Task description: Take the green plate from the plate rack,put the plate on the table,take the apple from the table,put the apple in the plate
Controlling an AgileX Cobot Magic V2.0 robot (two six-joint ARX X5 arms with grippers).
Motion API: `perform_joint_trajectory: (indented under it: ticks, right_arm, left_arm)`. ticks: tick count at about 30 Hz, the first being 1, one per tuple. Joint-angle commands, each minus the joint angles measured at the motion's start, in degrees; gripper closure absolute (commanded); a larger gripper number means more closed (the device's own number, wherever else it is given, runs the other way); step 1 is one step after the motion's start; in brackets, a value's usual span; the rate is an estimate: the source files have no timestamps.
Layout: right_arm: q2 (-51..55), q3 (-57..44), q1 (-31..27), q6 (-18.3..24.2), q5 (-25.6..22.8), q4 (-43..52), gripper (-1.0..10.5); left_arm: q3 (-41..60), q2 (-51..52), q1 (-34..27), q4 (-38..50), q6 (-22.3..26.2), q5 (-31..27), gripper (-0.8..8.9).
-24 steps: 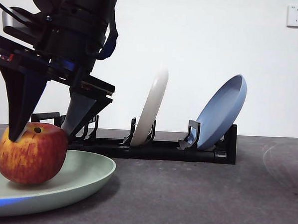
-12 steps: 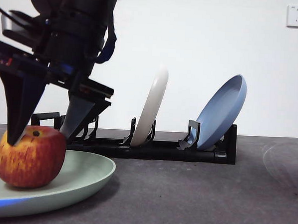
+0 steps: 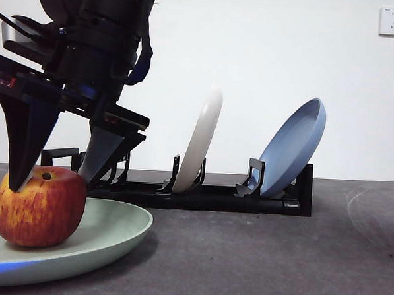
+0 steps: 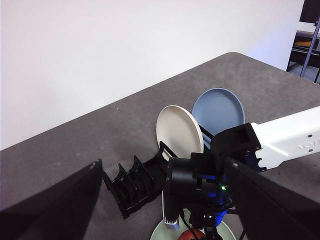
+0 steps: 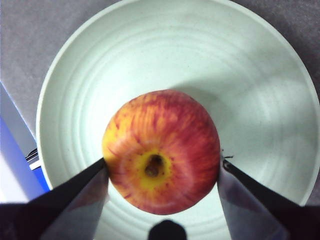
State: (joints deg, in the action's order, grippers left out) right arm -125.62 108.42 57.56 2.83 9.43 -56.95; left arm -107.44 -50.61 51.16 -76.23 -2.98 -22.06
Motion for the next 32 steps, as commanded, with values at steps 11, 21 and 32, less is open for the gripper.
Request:
perform_joint_trajectory:
  ticks: [11,21,32]
  right_arm:
    - [-2.47,-0.59,0.13,-1.33,-0.07,-0.28,4.3]
    - [-2.34,7.04,0.09,-1.05,-3.04,-9.27,4.3]
    - [0.5,28.24,-0.63,0.26,-3.5,-21.97,4.4]
  left_arm:
    - [0.24,0.22,-0.11,-0.09,0.2,0.0,4.09]
    - [0.24,0.22,-0.11,-0.07,0.2,0.0,4.09]
    - [0.24,0.22,-0.11,-0.07,0.22,-0.07,4.09]
